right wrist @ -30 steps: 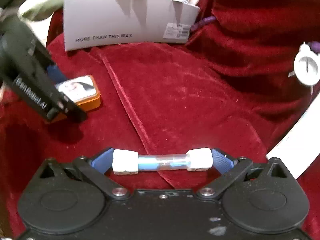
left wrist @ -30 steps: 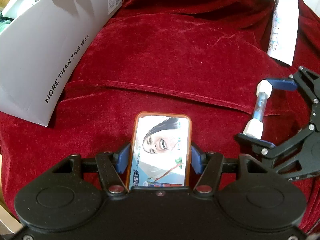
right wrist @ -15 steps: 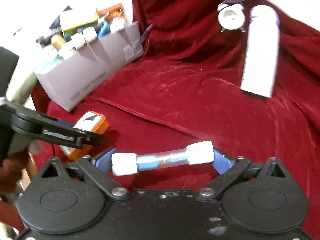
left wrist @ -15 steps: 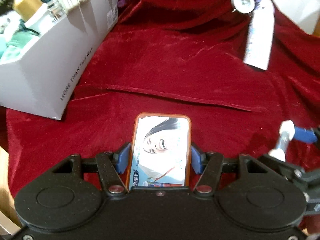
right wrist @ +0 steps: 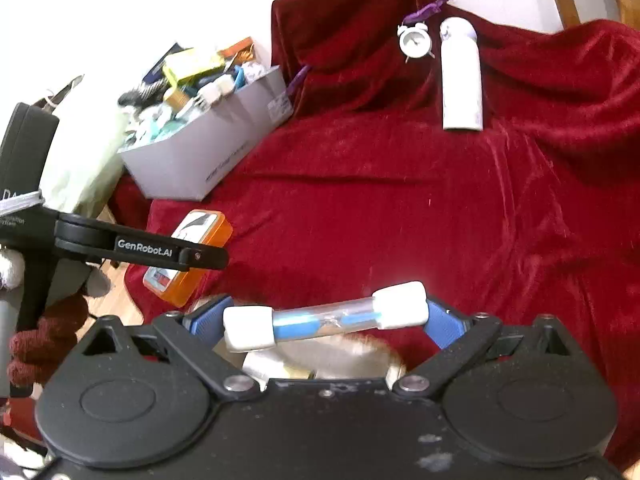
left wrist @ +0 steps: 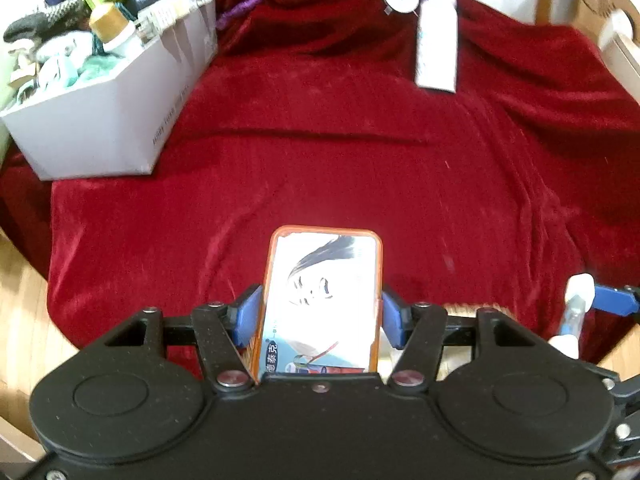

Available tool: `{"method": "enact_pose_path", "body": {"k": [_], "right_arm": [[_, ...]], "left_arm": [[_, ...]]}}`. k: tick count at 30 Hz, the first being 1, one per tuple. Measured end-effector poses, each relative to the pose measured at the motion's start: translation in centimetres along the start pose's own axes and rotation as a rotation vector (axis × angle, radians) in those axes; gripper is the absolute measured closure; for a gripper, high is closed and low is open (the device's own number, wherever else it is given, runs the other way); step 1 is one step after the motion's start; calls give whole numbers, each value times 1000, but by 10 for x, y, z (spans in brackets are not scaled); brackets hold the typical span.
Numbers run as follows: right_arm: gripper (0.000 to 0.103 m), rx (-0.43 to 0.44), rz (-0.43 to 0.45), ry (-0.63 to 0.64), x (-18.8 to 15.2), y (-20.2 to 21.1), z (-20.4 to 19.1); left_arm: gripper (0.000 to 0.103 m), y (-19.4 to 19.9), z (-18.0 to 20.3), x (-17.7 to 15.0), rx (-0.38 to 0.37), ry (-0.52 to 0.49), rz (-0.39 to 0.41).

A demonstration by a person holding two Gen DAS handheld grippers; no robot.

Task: Organize rigid objects
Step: 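Carry the photo tin and glass tube over the basket with both tools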

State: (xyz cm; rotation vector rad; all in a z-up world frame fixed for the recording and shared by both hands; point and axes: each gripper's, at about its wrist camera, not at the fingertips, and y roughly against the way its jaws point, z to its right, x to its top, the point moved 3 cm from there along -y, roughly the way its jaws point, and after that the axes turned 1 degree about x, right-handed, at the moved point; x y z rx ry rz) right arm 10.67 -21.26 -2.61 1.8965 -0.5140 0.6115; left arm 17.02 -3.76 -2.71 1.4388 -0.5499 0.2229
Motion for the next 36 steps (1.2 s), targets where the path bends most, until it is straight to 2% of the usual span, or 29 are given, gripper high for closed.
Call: {"method": "enact_pose_path", "body": {"k": [6, 13, 26, 36], "right_arm": [[3, 19, -53, -18, -35, 11, -15], [3, -1, -112, -18, -64, 14, -28], [3, -45, -278, -6, -73, -14, -35], [3, -61, -329, 3, -76, -24, -35]], "left_arm": [[46, 1, 7, -37, -2, -12, -60], [46, -6, 9, -72, -1, 0, -149], [46, -25, 9, -92, 1, -8, -247], [46, -35, 8, -92, 16, -15, -261]]}}
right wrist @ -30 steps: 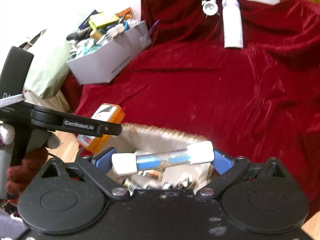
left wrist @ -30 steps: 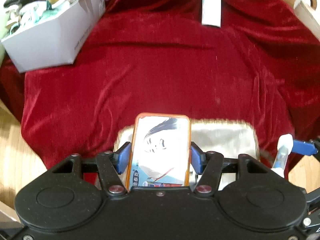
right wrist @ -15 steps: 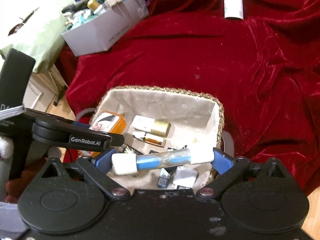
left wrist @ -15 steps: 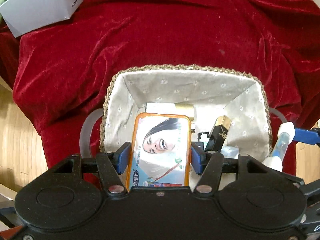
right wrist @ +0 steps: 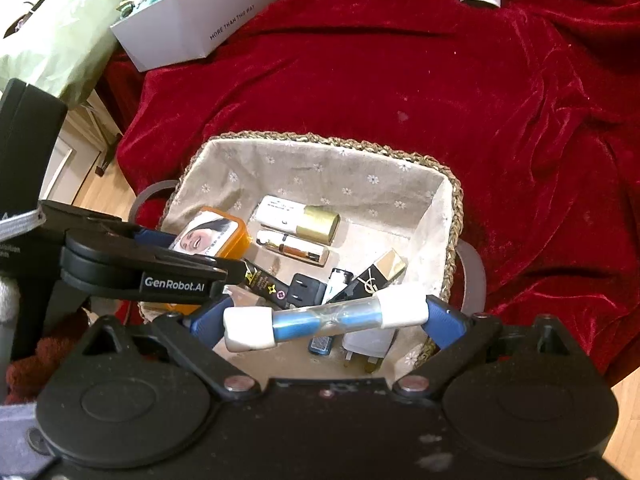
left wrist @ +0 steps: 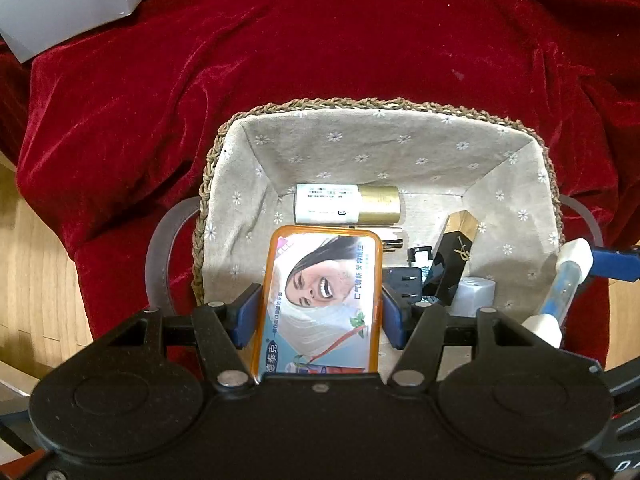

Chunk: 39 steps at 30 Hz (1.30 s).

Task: Organize rigid objects
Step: 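Carry the photo tin and glass tube over the basket with both tools, then lower both items into the basket and open both tools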

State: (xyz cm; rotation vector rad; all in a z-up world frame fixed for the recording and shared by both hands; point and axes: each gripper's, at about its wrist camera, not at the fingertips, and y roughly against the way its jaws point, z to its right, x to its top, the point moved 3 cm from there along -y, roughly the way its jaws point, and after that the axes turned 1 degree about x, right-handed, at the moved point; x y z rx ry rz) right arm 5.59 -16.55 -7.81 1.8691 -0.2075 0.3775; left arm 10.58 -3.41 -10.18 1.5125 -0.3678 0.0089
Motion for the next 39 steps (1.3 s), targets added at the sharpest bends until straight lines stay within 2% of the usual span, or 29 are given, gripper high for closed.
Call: {"method": "enact_pose_path", "body": {"k": [8, 18, 27, 39], "right_arm": [[3, -18, -40, 0, 2, -12, 0], [3, -72, -68, 63, 2, -28, -7], [2, -116, -32, 83, -3, -31, -11], [1, -105, 20, 42, -9, -25, -9]], "left_arm": [[46, -8, -2, 3, 68, -14, 15], [46, -18, 5, 4, 102, -44, 38], [45, -15, 8, 2, 136, -70, 88], [37, -2, 6, -1, 115, -60, 143]]}}
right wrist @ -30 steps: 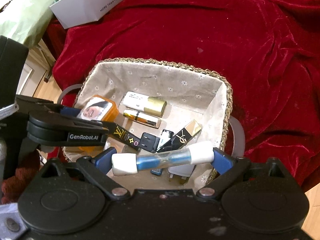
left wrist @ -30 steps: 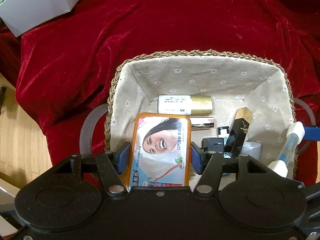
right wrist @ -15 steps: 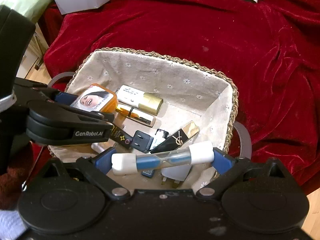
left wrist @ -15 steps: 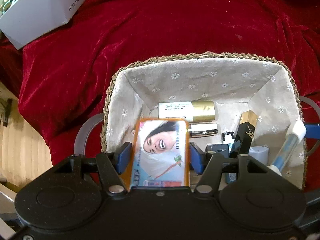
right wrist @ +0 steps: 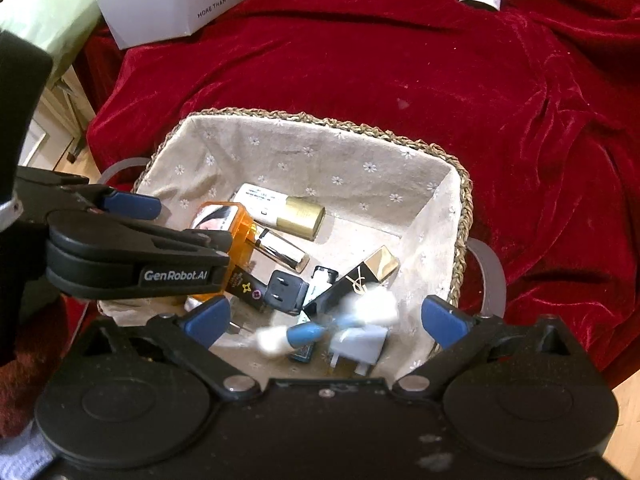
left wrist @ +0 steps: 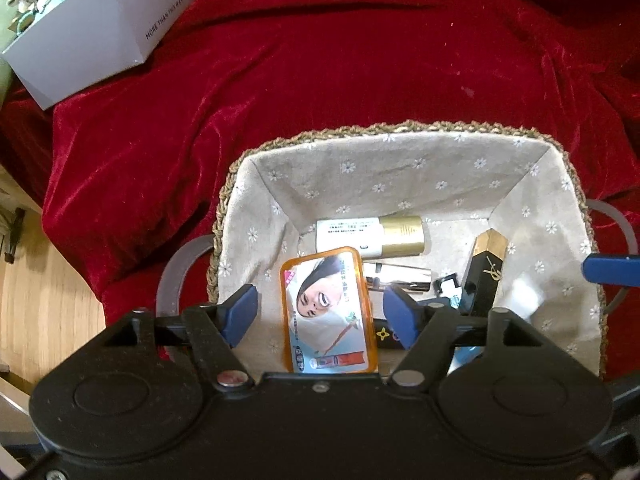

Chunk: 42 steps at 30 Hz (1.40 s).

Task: Organize rigid objects
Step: 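Lower both items into the basket and open both tools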

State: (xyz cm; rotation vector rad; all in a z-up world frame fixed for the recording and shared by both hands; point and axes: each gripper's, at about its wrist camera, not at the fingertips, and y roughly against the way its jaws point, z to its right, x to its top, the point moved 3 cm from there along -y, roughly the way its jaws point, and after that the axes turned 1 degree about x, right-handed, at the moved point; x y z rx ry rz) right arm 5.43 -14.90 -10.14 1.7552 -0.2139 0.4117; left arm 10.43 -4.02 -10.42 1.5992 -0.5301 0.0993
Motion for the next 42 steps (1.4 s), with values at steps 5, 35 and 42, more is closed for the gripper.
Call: {"method": "enact_pose_path", "body": {"k": [5, 35, 42], "right_arm": [[1, 4, 27, -4, -4, 8, 0], [0, -170, 298, -129, -42, 102, 6], [0, -195, 255, -238, -42, 103, 15]], "left_arm": [[36, 13, 0, -2, 3, 3, 37], [14, 91, -8, -35, -46, 133, 243], [14, 107, -20, -39, -62, 173, 301]]}}
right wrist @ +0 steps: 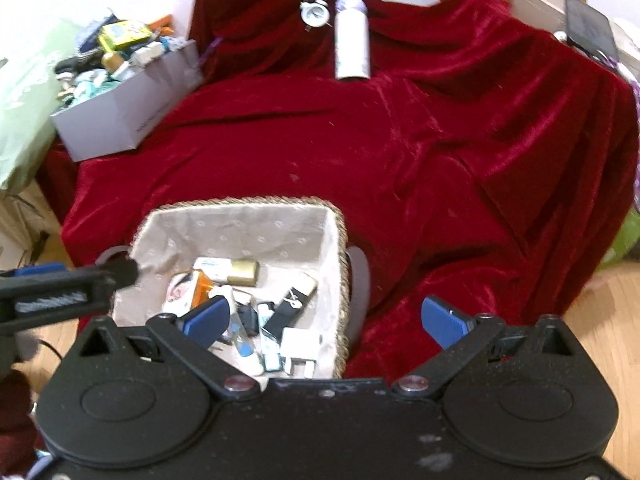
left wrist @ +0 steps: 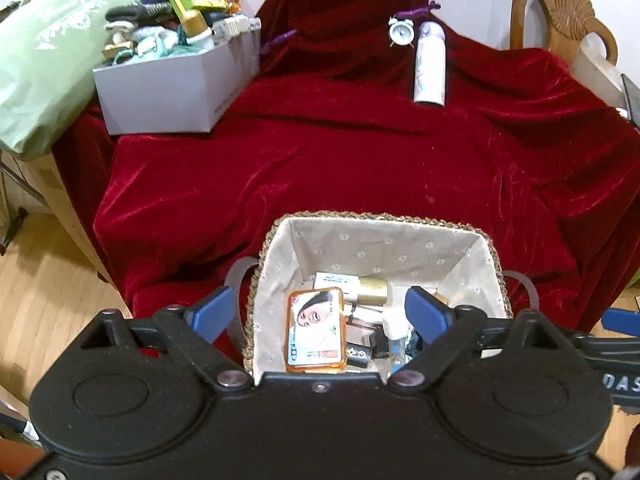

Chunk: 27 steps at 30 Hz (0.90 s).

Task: Organize rigid objects

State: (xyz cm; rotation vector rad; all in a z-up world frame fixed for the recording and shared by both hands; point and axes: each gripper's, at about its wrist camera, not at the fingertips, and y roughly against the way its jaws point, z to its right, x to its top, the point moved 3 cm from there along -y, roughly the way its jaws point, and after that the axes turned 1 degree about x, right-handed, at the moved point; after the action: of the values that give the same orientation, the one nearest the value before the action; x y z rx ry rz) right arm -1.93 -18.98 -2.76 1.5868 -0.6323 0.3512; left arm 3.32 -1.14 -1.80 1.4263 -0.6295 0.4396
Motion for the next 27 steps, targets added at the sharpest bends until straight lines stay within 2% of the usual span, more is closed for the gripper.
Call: {"method": "enact_pose_path", "body": {"k": [7, 12, 19, 27], "right_arm": [[0, -12, -44, 22, -2, -5, -10], [0, -5, -52, 47, -1, -5, -17], [0, -31, -87, 19, -3, -10, -10], [0, -53, -91, 32, -5, -10, -12]], "left_arm": [[13, 11, -5, 1, 18, -8, 30], [8, 15, -3, 0, 32, -32, 50], [7, 12, -6, -2, 45, -24, 20], [7, 2, -12, -6, 12, 9, -42]]}}
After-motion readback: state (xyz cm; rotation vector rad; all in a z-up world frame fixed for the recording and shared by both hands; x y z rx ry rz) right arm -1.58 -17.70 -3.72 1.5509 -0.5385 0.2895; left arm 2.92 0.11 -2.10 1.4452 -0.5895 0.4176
